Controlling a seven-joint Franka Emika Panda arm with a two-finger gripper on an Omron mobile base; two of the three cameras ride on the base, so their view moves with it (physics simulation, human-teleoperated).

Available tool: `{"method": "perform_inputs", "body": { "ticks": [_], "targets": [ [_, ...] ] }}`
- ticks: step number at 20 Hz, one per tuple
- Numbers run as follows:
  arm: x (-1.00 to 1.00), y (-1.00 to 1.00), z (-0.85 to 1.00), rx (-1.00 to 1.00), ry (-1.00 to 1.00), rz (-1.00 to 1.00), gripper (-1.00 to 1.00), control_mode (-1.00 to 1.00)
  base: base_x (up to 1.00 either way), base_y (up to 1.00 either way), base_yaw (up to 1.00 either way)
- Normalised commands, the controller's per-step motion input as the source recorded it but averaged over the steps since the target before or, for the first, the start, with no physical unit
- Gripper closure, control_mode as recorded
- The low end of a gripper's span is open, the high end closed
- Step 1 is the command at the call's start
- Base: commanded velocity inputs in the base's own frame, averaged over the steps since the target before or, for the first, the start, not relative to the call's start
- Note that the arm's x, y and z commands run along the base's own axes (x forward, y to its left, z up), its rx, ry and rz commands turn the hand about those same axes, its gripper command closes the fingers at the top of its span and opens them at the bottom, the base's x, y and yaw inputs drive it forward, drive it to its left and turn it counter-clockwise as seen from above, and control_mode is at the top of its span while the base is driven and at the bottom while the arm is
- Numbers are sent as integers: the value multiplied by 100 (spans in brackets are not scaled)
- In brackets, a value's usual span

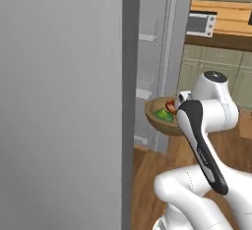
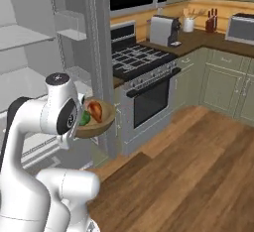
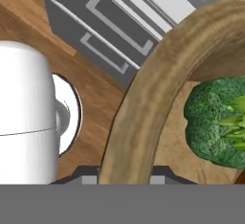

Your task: Pick the chicken drumstick and broccoli from their plates and place them in the bowl. Then put the bowl in the fridge.

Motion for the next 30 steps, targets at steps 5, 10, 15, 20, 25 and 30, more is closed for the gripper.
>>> {"method": "perform_inputs", "body": {
  "ticks": [5,10,15,20,25,30],
  "targets": [
    [0,0,0,0,0,0,100,100,2,15,62],
    [0,0,0,0,0,0,100,100,49,-6,51],
    [0,0,0,0,0,0,100,100,26,-19,43],
    [0,0,0,0,0,0,100,100,19,-36,40],
    [0,0,0,0,0,0,100,100,51,-26,49],
    [0,0,0,0,0,0,100,100,29,-20,51]
  ]
}}
